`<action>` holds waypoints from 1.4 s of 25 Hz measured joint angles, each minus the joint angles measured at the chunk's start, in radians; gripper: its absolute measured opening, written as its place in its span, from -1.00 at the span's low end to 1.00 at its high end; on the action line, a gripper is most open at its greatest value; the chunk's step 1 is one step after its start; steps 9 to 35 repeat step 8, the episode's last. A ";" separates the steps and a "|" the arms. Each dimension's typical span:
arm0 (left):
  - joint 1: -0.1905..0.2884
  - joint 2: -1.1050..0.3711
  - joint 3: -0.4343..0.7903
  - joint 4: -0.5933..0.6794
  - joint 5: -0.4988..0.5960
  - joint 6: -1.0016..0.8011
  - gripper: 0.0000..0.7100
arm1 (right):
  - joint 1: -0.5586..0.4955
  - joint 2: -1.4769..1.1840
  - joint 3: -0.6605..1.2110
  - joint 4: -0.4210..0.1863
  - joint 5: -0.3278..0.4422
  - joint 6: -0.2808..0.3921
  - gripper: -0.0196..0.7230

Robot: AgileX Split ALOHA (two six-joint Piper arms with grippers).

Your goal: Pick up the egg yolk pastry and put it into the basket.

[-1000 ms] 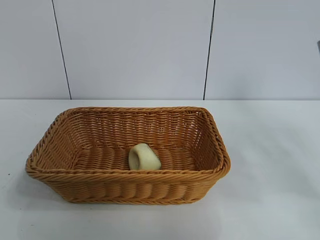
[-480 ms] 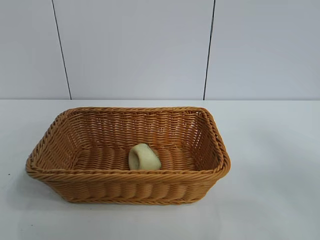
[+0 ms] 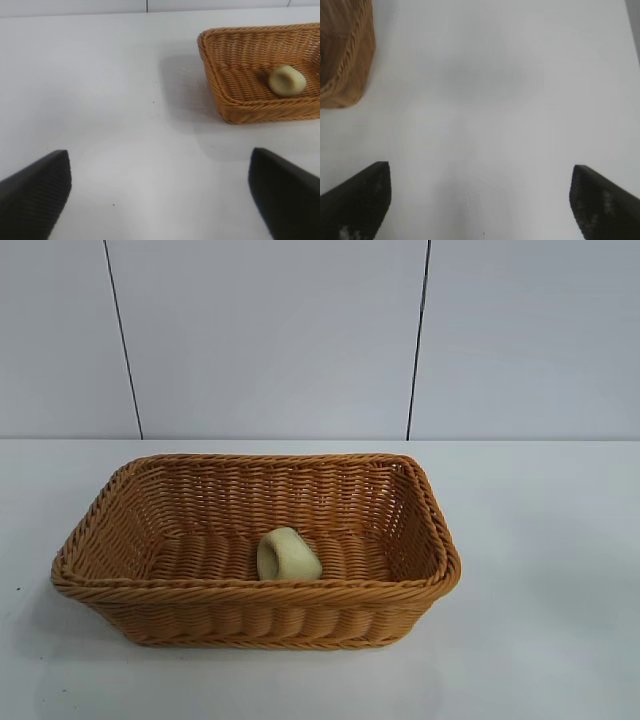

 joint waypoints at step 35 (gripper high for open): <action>0.000 0.000 0.000 0.000 0.000 0.000 0.95 | 0.000 -0.006 0.001 0.000 0.000 0.000 0.93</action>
